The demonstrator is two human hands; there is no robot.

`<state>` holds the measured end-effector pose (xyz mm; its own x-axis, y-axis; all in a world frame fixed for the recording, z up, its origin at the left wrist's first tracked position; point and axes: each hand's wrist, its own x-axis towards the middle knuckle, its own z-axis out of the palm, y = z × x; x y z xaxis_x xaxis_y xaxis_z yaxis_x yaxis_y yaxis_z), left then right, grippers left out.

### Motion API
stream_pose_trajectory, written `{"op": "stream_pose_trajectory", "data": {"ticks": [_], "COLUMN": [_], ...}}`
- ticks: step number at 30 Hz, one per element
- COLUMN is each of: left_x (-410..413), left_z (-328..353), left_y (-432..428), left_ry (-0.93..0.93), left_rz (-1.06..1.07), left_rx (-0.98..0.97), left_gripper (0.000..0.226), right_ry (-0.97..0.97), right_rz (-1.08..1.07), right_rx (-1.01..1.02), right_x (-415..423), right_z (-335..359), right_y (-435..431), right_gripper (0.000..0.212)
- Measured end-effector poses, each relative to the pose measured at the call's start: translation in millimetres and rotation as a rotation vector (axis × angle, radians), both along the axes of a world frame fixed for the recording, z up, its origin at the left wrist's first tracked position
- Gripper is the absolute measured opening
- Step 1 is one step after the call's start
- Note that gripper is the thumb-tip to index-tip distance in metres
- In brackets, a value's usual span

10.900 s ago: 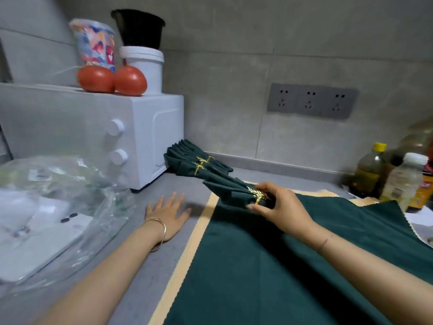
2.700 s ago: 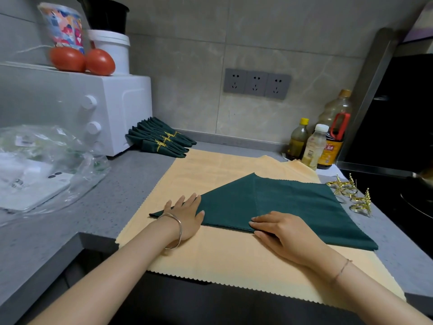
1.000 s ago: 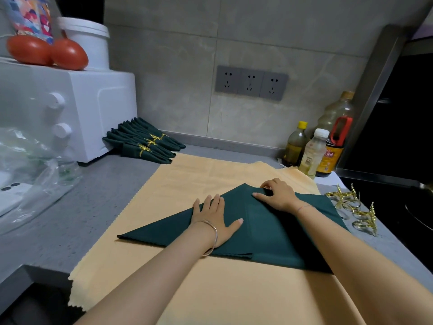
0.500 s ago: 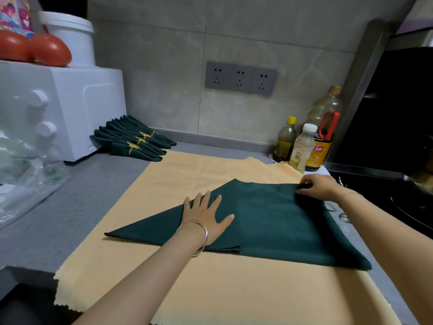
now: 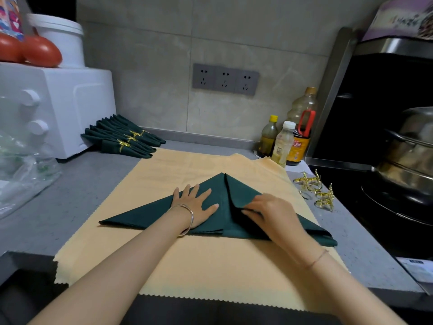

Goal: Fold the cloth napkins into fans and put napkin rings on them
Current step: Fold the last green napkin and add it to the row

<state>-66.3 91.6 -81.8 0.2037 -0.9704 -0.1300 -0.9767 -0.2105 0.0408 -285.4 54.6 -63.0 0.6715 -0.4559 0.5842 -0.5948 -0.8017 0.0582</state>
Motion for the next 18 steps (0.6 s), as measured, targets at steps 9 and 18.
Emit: {"op": "stream_pose_trajectory", "data": {"ticks": [9, 18], "left_x": [-11, -19], "left_z": [1, -7], "left_y": [-5, -5], "left_ry": [0.036, 0.082], "left_rz": [-0.115, -0.112], "left_rx": [-0.029, -0.045], "left_gripper": [0.05, 0.054], "right_ry": [0.036, -0.017], "right_rz": [-0.06, -0.033], "right_rx": [-0.161, -0.113], "right_x": [28, 23], "right_z": [-32, -42], "right_y": [20, 34], "right_gripper": [0.024, 0.041]}}
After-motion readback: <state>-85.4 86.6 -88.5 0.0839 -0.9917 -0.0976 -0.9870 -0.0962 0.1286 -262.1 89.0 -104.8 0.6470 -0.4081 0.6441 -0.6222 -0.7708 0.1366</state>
